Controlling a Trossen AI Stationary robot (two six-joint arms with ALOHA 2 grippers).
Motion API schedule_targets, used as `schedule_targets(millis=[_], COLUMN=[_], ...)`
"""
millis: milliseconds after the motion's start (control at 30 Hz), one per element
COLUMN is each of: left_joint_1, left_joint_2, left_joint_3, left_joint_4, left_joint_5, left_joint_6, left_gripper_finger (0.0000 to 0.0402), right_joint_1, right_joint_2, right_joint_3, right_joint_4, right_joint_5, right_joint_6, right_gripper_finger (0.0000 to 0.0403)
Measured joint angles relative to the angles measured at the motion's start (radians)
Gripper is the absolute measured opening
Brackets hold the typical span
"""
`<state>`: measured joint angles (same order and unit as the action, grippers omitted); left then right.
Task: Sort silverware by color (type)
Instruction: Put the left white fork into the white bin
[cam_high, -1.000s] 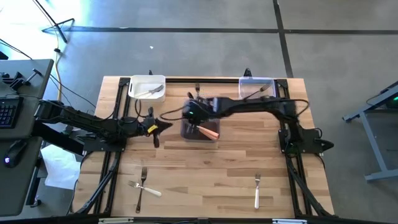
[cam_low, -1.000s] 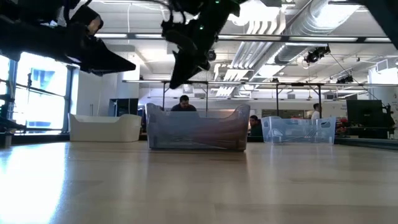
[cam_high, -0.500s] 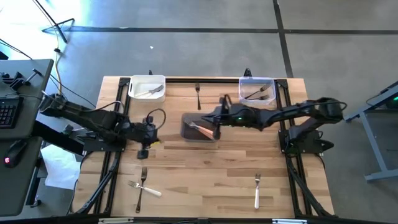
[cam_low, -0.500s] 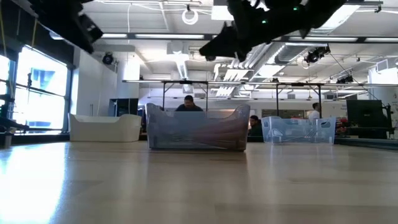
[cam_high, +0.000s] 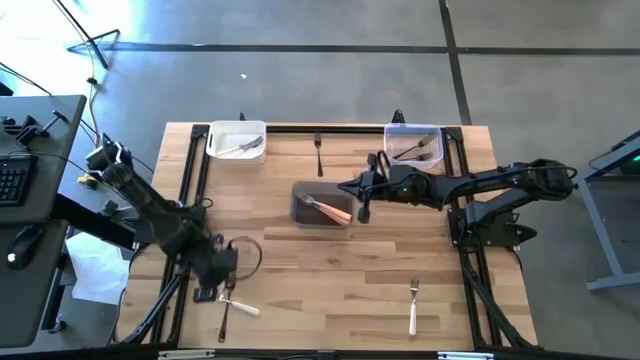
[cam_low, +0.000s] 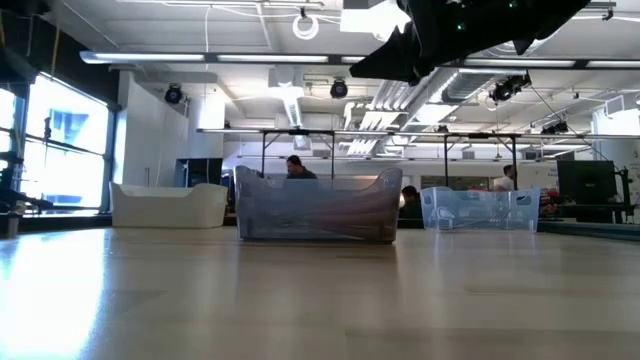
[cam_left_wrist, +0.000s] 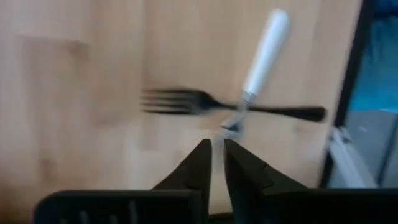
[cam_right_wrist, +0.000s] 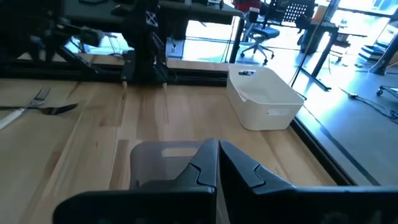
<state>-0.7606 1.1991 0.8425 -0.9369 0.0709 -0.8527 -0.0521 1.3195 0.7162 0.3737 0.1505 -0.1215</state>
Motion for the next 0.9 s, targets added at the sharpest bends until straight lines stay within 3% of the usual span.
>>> schedule_targets(millis=[167,333,567,900], left_joint_1=[-0.101,-0.138,-0.122,-0.091], left_joint_2=[0.081,0.176,0.286,0.348], left_joint_3=[0.0,0.0,0.0,0.0], left_joint_4=[0.161,0.206,0.277,0.38], left_joint_5=[0.0,-0.003,-0.038,-0.023], left_joint_6=[-0.082,-0.075,0.001,0.057], left_gripper_finger=[0.0089,0.0125,0.0131,0.0131], right_joint_1=[0.0,0.0,0.0,0.0], right_joint_2=[-0.001,-0.001,-0.001,-0.001], right_joint_3=[0.0,0.0,0.0,0.0], right_joint_4=[-0.012,-0.011,-0.01,-0.01], right_joint_5=[0.0,0.0,0.0,0.0], right_joint_6=[-0.015,-0.018,-0.029,-0.044], right_gripper_finger=[0.0,0.0,0.0,0.0])
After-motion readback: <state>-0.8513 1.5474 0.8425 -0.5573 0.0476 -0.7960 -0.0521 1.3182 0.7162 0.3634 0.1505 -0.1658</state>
